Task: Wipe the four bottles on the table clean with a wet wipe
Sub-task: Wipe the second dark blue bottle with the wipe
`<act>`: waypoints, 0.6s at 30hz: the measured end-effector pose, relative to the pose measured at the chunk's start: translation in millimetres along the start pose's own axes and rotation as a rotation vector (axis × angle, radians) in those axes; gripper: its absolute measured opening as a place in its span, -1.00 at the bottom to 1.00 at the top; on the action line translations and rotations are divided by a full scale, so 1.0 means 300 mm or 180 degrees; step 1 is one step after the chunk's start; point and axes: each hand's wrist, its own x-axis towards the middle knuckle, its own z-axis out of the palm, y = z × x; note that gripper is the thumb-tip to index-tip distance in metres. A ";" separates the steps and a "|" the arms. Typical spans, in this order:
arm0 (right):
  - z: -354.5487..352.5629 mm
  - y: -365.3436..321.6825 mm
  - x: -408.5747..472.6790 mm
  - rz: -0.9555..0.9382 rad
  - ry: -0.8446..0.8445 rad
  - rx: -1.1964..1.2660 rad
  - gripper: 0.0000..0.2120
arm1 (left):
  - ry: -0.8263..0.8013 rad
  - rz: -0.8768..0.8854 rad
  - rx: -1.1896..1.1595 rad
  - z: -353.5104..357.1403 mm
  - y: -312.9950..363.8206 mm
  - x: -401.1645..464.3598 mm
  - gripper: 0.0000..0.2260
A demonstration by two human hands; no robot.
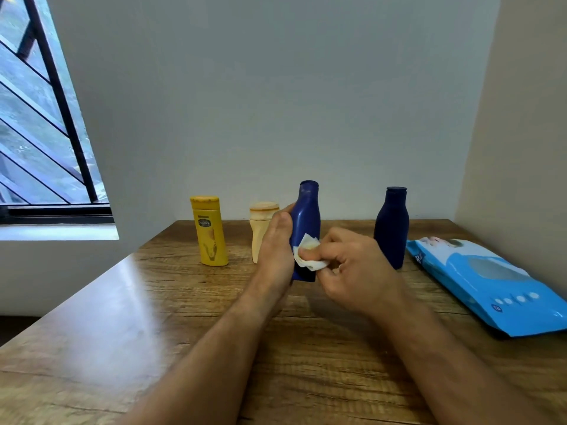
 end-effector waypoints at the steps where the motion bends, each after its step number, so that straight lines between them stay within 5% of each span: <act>1: 0.003 -0.001 -0.001 -0.0018 -0.0024 -0.0019 -0.72 | 0.0018 -0.0003 0.0018 -0.001 0.002 0.002 -0.62; 9: -0.040 0.025 0.028 0.0564 0.1481 0.0577 -0.72 | -0.0510 -0.0400 -0.0698 0.027 0.015 -0.033 -0.59; 18: -0.035 -0.001 0.011 0.0385 0.0373 0.1175 -0.91 | 0.0352 -0.0236 -0.0741 -0.006 0.008 0.006 -0.74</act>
